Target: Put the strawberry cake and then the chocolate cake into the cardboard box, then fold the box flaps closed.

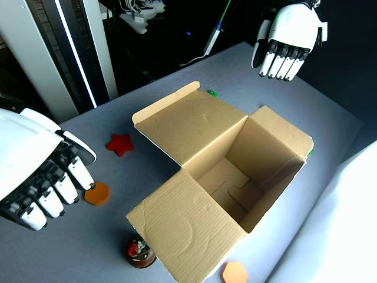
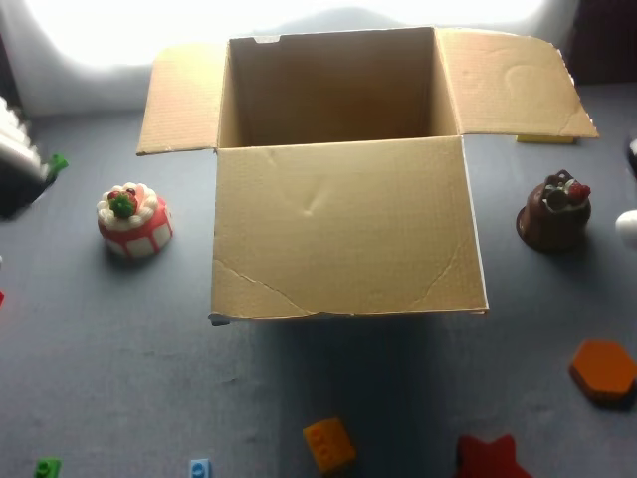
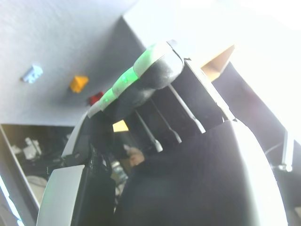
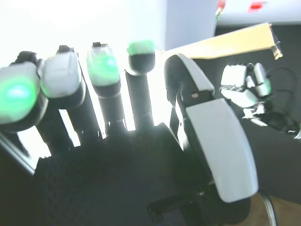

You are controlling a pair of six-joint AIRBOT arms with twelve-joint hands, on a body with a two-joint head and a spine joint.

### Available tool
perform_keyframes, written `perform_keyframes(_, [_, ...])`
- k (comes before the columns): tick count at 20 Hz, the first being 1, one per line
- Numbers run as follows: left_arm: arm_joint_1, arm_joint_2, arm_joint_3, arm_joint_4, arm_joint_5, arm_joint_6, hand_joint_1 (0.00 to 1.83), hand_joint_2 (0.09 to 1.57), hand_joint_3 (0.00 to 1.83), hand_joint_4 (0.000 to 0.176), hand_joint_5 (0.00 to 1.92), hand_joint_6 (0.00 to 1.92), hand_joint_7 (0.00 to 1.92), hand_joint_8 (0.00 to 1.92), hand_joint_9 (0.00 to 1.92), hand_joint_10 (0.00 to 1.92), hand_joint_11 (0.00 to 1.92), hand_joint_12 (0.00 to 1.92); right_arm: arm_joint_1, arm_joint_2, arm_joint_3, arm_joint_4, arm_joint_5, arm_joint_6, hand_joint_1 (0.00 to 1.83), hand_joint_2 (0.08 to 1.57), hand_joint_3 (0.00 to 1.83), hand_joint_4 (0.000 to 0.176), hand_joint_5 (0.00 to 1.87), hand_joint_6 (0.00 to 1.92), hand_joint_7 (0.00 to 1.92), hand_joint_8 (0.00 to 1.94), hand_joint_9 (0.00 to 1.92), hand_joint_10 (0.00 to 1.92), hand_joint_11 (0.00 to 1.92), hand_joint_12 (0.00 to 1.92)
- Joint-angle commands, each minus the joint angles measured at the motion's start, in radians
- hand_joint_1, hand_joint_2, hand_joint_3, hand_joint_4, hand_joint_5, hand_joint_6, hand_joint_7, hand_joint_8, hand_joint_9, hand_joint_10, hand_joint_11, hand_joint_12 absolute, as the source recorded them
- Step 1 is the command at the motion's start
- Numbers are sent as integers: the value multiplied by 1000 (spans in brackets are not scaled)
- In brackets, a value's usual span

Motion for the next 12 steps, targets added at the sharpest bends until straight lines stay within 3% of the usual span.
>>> perform_keyframes(1, [-6,2,4,-78,-7,1,0,1263,8,0,164,4,205,6,220,23,0,830,19,9,2,-5,109,-24,83,1220,23,0,173,45,198,4,128,99,0,592])
perform_keyframes(6, [2,1,6,-66,-17,1,58,1198,0,0,117,0,164,0,187,0,0,802,27,8,-1,-4,115,-39,205,1184,0,0,193,15,176,6,145,61,0,643])
perform_keyframes(8, [0,1,3,-37,-17,1,394,1141,0,0,107,2,143,3,176,1,0,769,27,8,-1,2,120,-48,365,1088,0,0,169,3,154,3,139,52,0,673])
perform_keyframes(9, [-1,1,3,-22,-17,1,470,1127,0,0,111,4,145,4,180,2,0,766,28,8,-1,31,123,-74,413,1042,0,0,161,1,147,2,131,48,0,672])
perform_keyframes(10, [-2,1,2,-9,-17,1,610,1105,0,8,114,5,146,4,185,4,0,759,29,7,-1,58,126,-96,550,1004,0,0,133,0,149,2,145,50,0,754])
perform_keyframes(12, [-2,0,3,15,-17,1,839,1100,0,21,110,2,161,5,191,4,0,707,34,5,-1,120,143,-150,794,999,0,0,112,3,140,1,131,38,0,728])
